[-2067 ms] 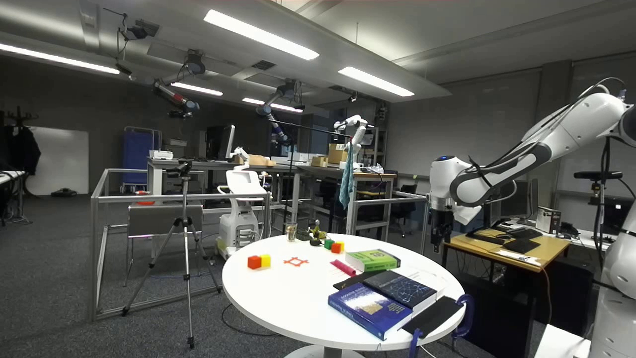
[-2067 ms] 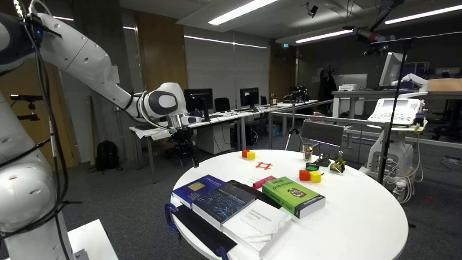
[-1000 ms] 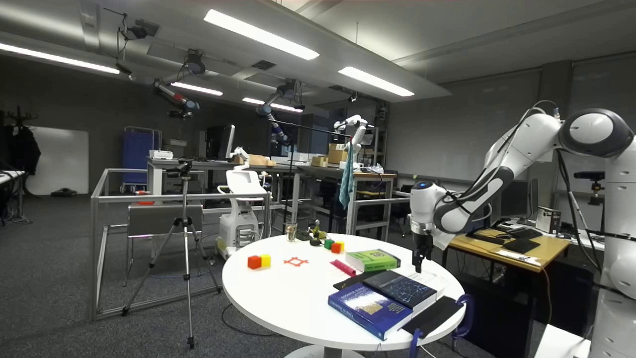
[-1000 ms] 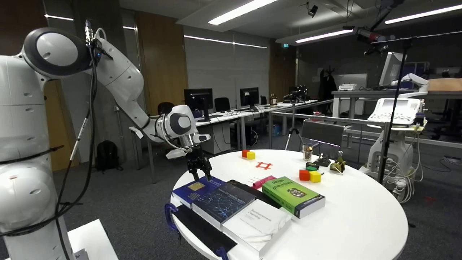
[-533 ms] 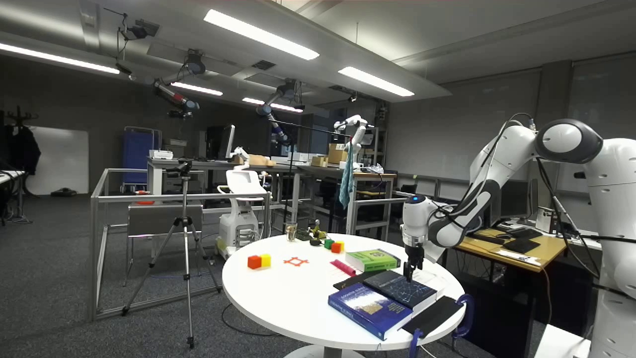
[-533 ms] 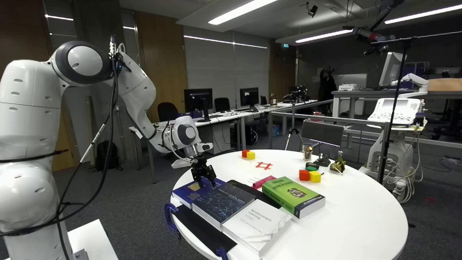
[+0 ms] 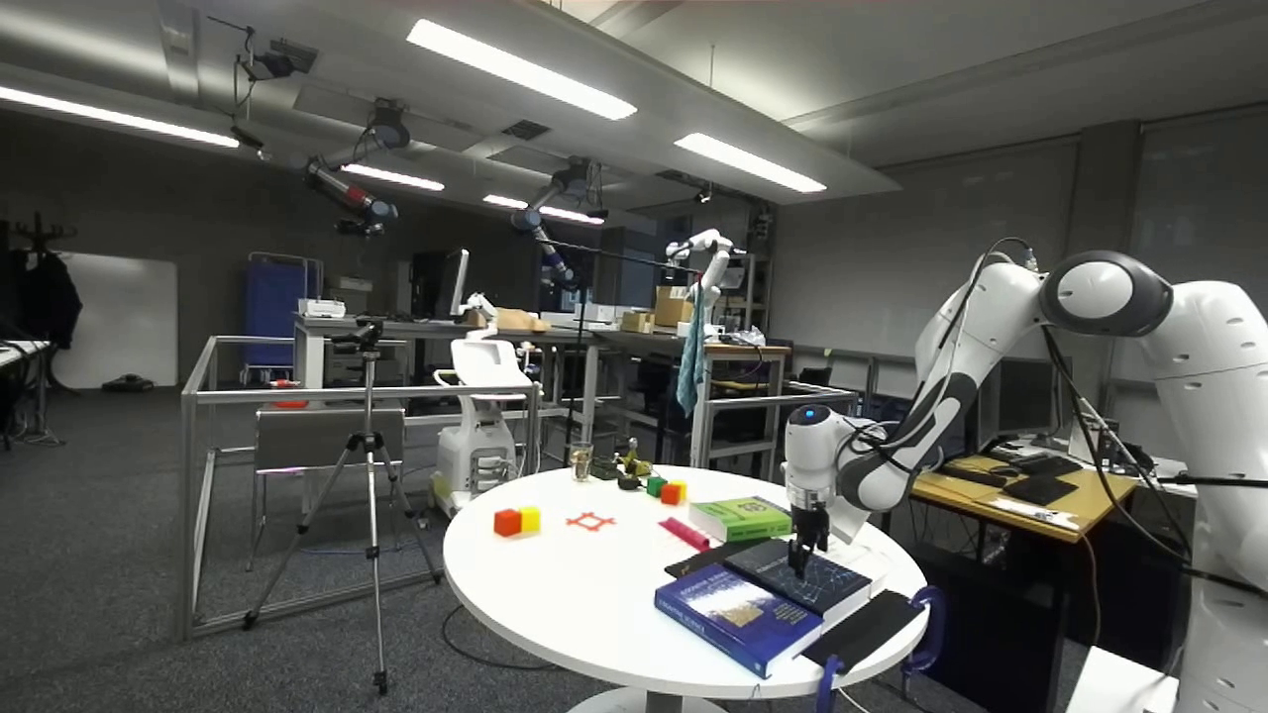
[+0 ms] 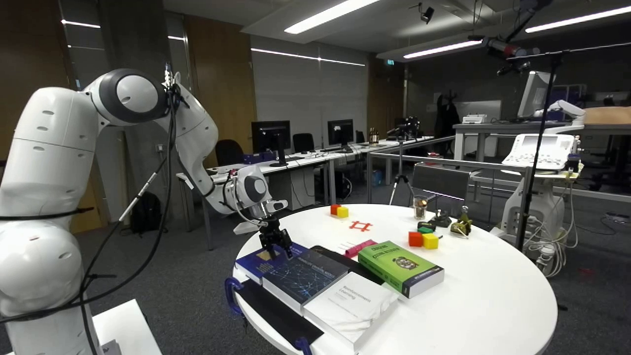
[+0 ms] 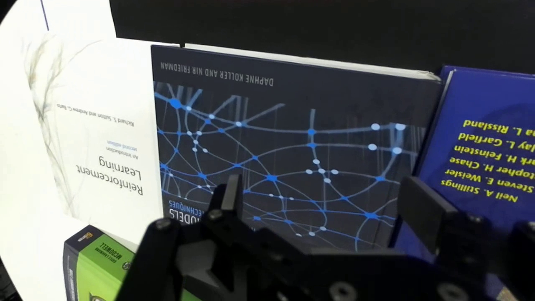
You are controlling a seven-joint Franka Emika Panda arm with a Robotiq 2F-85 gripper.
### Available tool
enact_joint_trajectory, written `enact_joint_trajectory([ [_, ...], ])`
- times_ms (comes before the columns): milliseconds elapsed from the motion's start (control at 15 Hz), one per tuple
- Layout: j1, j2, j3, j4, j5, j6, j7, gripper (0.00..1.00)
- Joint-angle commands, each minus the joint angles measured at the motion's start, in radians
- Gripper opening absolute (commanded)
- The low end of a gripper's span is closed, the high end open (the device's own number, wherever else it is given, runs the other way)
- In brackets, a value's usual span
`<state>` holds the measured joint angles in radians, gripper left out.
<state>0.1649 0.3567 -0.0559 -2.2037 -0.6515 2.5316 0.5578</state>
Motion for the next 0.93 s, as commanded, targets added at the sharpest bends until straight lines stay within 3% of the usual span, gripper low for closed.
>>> enact_joint_trajectory([
  [0,0.038,0.039,-0.032,0.032,-0.047,0.032,0.05,1.0],
  [867,0.051,0.126,-0.062,0.076,-0.011,0.126,0.017,1.0],
])
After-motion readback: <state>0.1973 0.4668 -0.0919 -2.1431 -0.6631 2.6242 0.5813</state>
